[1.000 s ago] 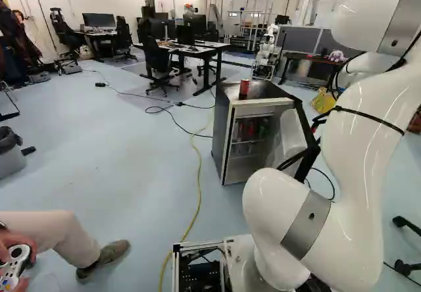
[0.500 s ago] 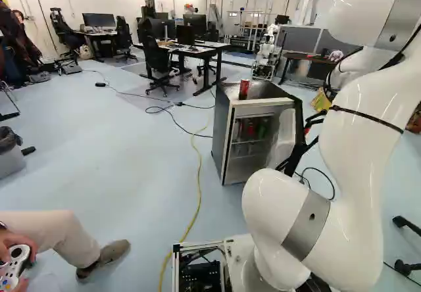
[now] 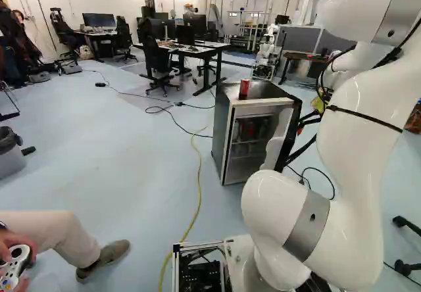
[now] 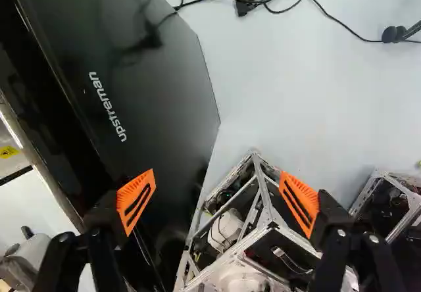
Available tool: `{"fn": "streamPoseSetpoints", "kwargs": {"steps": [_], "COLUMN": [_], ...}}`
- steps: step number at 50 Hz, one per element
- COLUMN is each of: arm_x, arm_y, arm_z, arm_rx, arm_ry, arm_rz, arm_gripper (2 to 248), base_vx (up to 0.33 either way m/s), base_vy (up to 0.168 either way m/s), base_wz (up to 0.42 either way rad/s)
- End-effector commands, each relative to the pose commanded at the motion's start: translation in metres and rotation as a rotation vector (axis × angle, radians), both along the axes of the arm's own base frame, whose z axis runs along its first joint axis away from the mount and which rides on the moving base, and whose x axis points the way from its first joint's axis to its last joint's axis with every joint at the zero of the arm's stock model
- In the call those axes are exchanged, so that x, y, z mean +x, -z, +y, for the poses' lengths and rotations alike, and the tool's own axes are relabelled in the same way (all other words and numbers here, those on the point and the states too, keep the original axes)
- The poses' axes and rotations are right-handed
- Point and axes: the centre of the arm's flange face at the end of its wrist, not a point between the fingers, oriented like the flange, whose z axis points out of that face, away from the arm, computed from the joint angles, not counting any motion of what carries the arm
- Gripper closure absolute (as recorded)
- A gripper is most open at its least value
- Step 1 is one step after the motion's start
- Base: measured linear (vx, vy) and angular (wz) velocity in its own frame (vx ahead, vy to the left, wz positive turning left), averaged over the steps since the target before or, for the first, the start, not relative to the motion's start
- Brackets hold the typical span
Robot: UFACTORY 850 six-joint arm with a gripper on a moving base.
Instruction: Grab a drink from the fridge
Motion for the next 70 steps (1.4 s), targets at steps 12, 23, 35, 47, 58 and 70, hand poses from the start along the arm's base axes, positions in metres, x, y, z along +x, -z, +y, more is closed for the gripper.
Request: {"fn": "streamPoseSetpoints", "kwargs": {"steps": [12, 23, 35, 47, 58, 70], "arm_x": [0.005, 0.014, 0.025, 0.037, 0.048, 0.061], "arm_y": [0.0, 0.0, 0.001, 0.001, 0.001, 0.001], "arm_z": [0.017, 0.034, 0.052, 0.071, 0.089, 0.109], "arm_rx": [0.006, 0.009, 0.012, 0.014, 0.015, 0.015], "arm_ry": [-0.028, -0.06, -0.099, -0.141, -0.18, -0.224], "arm_rz": [0.005, 0.009, 0.012, 0.014, 0.016, 0.017], "arm_gripper": [3, 3, 3, 3, 3, 3], "base_vx": [0.0, 0.0, 0.0, 0.0, 0.0, 0.0], "base_vy": [0.0, 0.0, 0.0, 0.0, 0.0, 0.0], "base_wz": [0.0, 0.0, 0.0, 0.0, 0.0, 0.0]}}
